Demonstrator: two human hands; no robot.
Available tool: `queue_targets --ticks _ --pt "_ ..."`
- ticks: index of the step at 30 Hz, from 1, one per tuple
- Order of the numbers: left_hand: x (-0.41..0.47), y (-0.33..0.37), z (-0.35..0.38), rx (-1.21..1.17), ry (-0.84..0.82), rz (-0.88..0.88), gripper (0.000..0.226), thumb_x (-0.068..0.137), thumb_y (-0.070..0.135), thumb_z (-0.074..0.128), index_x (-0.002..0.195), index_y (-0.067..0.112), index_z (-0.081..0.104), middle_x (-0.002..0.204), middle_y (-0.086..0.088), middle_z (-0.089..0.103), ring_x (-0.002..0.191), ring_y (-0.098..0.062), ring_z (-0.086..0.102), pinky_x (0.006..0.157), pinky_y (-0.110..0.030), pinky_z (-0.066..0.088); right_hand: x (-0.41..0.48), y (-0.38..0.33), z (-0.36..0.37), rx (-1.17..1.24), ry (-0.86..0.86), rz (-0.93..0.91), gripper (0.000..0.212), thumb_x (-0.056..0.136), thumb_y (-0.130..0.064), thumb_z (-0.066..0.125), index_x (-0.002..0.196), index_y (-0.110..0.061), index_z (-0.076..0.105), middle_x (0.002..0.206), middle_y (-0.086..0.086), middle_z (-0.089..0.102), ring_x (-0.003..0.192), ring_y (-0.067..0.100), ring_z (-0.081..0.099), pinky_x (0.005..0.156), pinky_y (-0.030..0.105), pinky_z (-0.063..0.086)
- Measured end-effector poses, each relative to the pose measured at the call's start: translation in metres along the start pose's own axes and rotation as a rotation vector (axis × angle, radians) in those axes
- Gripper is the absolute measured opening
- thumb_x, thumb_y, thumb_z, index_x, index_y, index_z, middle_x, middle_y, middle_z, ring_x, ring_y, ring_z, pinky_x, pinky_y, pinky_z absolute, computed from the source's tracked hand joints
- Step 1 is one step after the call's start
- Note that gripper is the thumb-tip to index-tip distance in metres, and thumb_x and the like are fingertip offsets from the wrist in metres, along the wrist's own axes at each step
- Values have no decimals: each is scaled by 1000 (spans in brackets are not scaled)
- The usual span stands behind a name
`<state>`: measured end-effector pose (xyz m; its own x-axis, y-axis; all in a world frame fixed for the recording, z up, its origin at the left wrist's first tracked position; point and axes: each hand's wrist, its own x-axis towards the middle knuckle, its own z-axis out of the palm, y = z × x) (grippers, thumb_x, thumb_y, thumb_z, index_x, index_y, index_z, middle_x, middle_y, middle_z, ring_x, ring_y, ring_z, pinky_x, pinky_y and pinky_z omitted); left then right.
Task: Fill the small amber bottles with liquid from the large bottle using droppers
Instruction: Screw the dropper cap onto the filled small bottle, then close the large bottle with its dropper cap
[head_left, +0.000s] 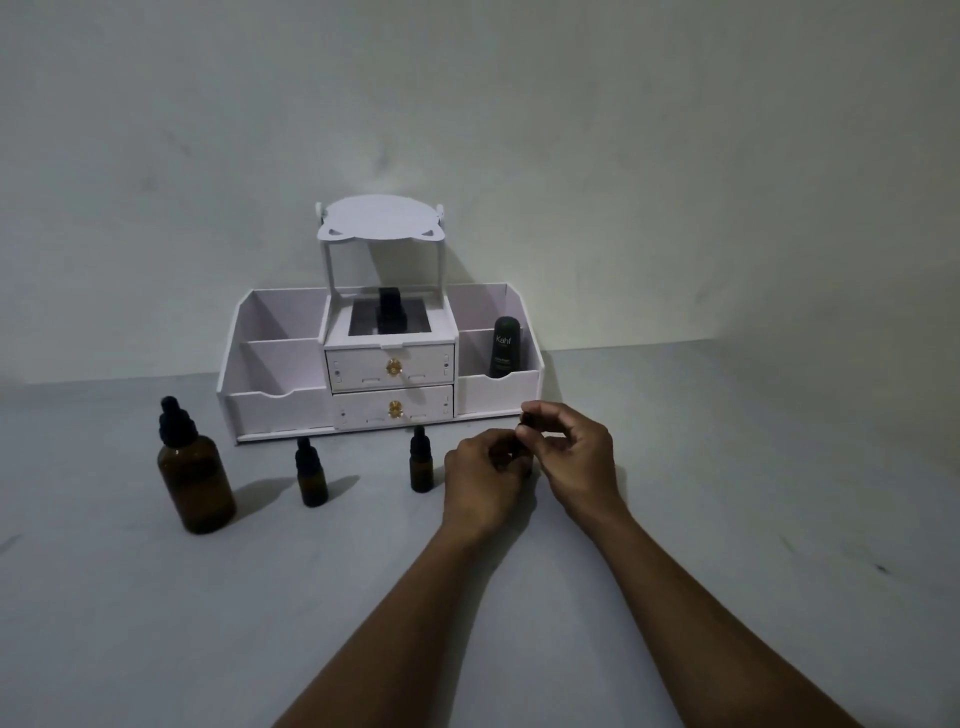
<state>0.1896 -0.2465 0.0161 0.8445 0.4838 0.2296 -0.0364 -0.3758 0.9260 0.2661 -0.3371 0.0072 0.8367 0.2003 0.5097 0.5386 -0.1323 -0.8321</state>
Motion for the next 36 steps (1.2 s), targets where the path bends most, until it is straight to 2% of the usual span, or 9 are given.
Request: queue_targets --ticks 6,9,11,13,17,22,26,30,36 --pt "-18 8 -16 -73 0 -43 57 87 20 74 139 25 51 124 1 60 110 -12 59 56 -4 44 -1 -11 -4 33 49 -21 41 86 -14 75 124 -24 64 113 -5 70 104 8 66 81 20 56" --pt "-33 6 -33 -93 9 -33 51 87 23 73 132 34 53 119 6 61 98 -5 60 64 -8 49 -3 -16 -6 -1 84 -69 39 85 -10 75 122 -19 66 111 1 71 100 18 67 80 29 57" --pt "-42 4 -55 -73 54 13 47 89 24 72 129 39 55 115 10 64 91 -1 63 71 -11 52 -5 -23 -7 -49 96 -134 36 85 -10 74 119 -18 67 107 2 71 95 20 68 76 19 56" --pt "-51 5 -86 -70 136 87 43 90 22 71 128 35 57 108 11 66 89 1 66 78 -15 55 -8 -34 -8 -52 109 -179 32 86 -11 73 117 -19 68 103 3 71 89 20 67 72 8 51" --pt "-68 3 -165 -106 415 223 35 91 14 69 122 27 62 97 7 69 85 -6 68 71 -21 57 -20 -69 6 -18 44 -301 25 85 -11 71 111 -11 71 101 4 72 85 15 68 76 9 51" --pt "-58 -22 -253 -89 652 215 38 84 11 75 115 30 64 95 10 69 85 -5 67 66 -18 54 -32 -121 61 150 -269 -245 25 84 -6 74 105 -20 74 100 -15 75 92 -1 70 79 9 53" --pt "-41 -53 -290 0 479 140 53 75 28 84 121 37 61 113 15 65 101 -1 63 71 -19 53 -31 -155 124 204 -524 -190 30 87 -13 73 115 -23 70 112 -10 72 104 2 67 86 22 57" --pt "-29 -75 -300 16 281 70 62 71 32 84 127 35 60 122 14 65 109 -5 63 82 -26 55 -25 -173 175 167 -557 -200 38 87 -16 73 124 -25 66 119 -11 68 110 -1 63 81 14 54" --pt "-30 -82 -298 -43 186 -6 34 78 24 80 105 42 68 103 19 72 96 2 67 73 -14 48 -21 -169 211 96 -629 -193 44 88 -11 71 130 -23 62 123 -9 67 111 0 62 92 21 54"
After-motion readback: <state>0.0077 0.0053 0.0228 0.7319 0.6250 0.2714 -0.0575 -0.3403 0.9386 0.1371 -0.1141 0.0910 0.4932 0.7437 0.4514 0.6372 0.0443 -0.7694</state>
